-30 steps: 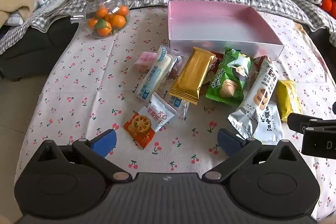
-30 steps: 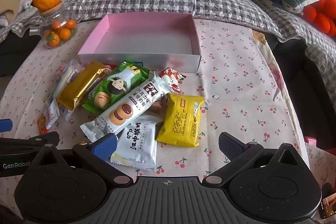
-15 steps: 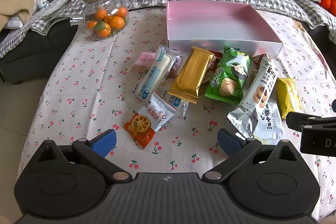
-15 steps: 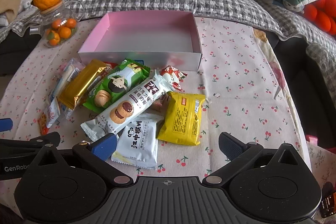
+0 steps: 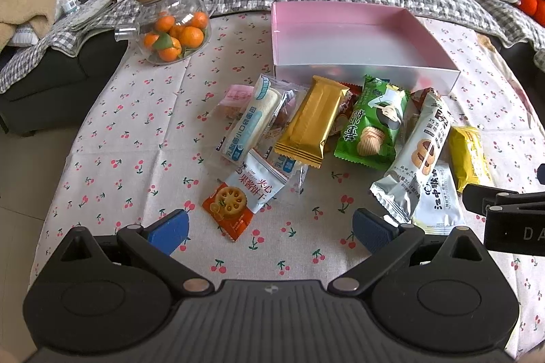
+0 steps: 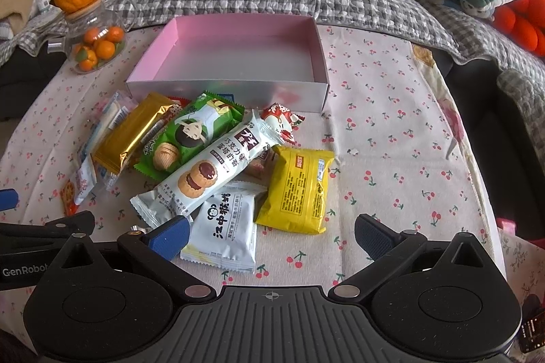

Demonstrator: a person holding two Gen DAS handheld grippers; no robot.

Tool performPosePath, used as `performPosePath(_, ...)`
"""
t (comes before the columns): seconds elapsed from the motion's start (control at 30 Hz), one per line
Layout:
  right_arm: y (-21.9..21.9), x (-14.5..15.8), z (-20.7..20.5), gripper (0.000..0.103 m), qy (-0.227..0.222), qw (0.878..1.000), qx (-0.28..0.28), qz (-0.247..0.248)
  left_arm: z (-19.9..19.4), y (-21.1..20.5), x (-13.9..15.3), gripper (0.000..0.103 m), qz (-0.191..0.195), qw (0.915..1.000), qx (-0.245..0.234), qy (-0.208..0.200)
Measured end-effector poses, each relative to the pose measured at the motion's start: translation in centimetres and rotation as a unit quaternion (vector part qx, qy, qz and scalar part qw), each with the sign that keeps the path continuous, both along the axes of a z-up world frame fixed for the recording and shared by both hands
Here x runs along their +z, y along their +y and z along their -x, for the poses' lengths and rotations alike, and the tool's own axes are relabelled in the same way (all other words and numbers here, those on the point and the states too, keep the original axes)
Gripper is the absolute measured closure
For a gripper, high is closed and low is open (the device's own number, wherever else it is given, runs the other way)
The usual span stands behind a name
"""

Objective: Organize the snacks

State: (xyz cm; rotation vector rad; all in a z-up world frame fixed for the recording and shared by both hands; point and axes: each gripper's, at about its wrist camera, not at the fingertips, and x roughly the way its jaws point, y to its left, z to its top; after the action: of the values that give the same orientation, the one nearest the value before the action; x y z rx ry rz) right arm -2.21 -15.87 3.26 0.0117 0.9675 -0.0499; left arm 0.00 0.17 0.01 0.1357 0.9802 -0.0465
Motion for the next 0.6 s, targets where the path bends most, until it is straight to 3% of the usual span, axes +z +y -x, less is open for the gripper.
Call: performPosePath(0.6, 0.17, -0.32, 0.11, 0.0, 0.002, 1.0, 0.0, -0.001, -0.08, -0.01, -0.03, 0.0, -0.001, 1.0, -0.001, 0.0)
